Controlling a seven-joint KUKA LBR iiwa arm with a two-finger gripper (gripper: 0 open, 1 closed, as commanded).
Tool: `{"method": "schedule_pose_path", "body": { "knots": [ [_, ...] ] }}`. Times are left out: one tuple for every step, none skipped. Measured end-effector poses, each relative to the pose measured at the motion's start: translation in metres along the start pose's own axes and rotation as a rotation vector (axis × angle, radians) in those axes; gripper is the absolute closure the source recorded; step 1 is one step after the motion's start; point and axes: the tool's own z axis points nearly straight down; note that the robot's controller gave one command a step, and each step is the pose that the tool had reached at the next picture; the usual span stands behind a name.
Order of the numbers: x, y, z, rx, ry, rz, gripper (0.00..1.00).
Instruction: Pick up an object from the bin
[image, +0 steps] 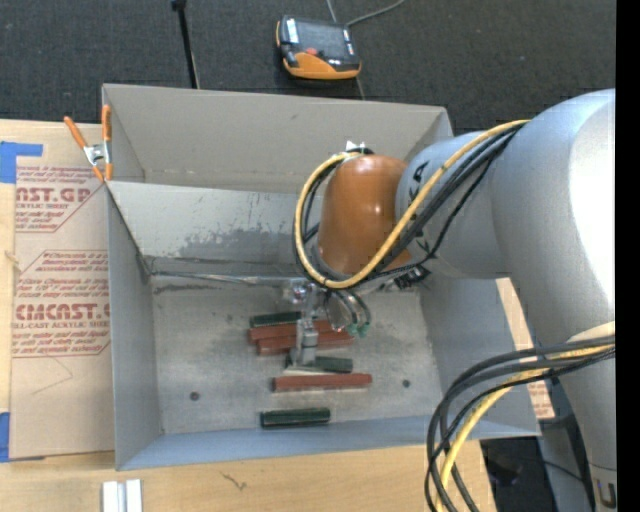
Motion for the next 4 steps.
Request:
{"method": "schedule_pose_path", "body": {
  "knots": [
    [0.000, 0.000, 0.000, 0.000, 0.000, 0.000, 1.00],
    [0.000, 0.000, -0.002, 0.000, -0.001, 0.000, 1.00],
    [0.001, 0.000, -0.009, 0.000, -0.003, 0.000, 1.00],
    [0.002, 0.000, -0.025, 0.000, -0.002, 0.001, 1.00]
  ]
}}
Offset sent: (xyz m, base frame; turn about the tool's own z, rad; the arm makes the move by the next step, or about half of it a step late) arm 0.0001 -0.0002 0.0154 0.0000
